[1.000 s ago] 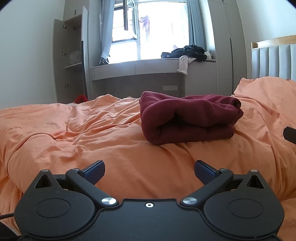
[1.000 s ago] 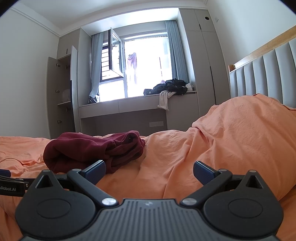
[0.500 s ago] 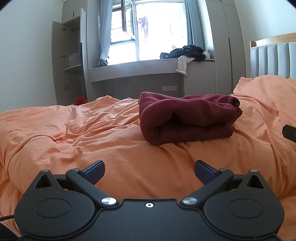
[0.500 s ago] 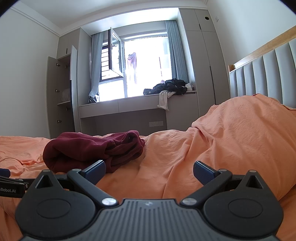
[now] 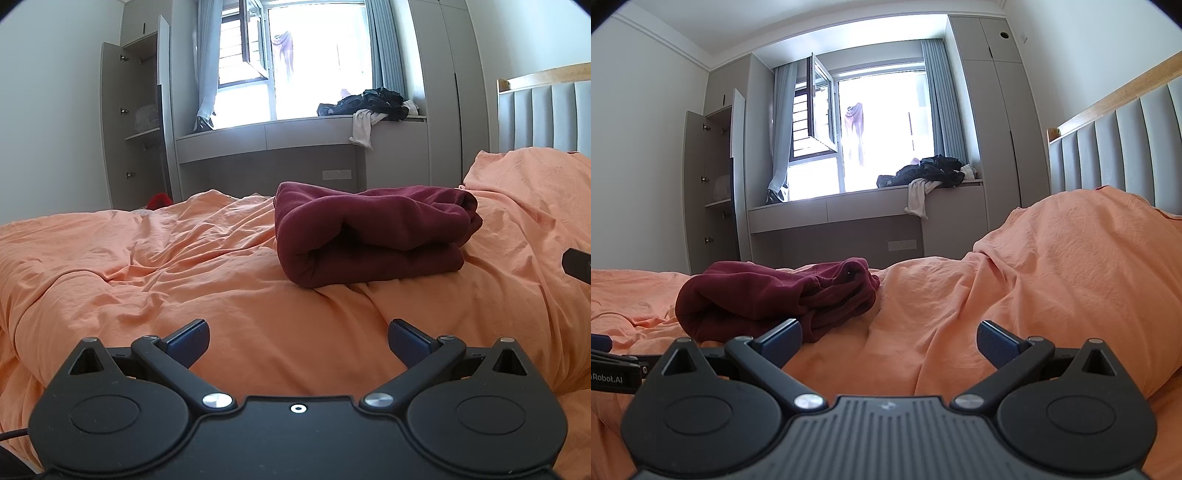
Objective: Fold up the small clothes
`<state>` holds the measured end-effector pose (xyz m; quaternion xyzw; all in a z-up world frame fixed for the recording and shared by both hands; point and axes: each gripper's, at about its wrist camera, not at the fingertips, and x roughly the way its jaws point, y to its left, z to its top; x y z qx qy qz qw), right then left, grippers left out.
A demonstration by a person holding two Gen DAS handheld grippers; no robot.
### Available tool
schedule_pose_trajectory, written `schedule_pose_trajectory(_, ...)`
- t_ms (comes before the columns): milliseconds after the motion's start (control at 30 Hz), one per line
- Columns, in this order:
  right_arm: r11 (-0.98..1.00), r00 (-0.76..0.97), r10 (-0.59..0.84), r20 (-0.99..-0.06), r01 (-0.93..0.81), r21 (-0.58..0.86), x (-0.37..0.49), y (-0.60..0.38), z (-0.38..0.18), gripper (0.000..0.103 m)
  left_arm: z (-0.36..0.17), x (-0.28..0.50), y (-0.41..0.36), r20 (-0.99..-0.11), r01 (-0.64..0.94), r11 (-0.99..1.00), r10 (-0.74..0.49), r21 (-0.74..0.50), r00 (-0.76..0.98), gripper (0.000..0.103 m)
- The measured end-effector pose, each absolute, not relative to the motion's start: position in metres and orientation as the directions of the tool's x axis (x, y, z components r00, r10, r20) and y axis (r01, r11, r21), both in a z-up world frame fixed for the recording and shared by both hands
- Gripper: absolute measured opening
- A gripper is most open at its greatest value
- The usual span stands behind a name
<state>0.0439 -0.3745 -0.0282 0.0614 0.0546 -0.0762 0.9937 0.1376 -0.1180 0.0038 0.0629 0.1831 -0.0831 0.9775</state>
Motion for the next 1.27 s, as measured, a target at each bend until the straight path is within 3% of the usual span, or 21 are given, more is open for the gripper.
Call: schedule_pose_trajectory(1267, 0.981, 0.982, -0.145, -0.124, 0.159, 0.108, 0.045, -0.3763, -0.0309, 0.103, 0.0013, 0.1404, -0.1174, -0.376, 0.185, 0.978, -0.137, 0.094, 0.916, 0.103)
